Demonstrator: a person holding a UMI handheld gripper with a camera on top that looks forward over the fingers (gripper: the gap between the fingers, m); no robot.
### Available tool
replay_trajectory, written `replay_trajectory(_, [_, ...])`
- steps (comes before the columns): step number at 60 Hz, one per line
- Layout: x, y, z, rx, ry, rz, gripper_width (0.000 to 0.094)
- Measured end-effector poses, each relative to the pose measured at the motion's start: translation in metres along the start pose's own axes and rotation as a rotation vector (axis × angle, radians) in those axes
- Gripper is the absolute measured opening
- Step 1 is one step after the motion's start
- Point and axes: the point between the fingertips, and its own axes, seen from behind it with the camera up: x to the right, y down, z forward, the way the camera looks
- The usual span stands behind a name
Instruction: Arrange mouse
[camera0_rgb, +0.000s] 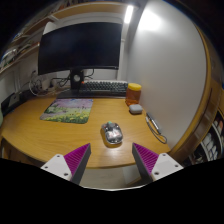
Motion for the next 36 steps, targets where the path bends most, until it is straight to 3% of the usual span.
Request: replay_trajectory(36, [0.000,-0.015,0.102,-0.008,-0.092,0.002,0.0863])
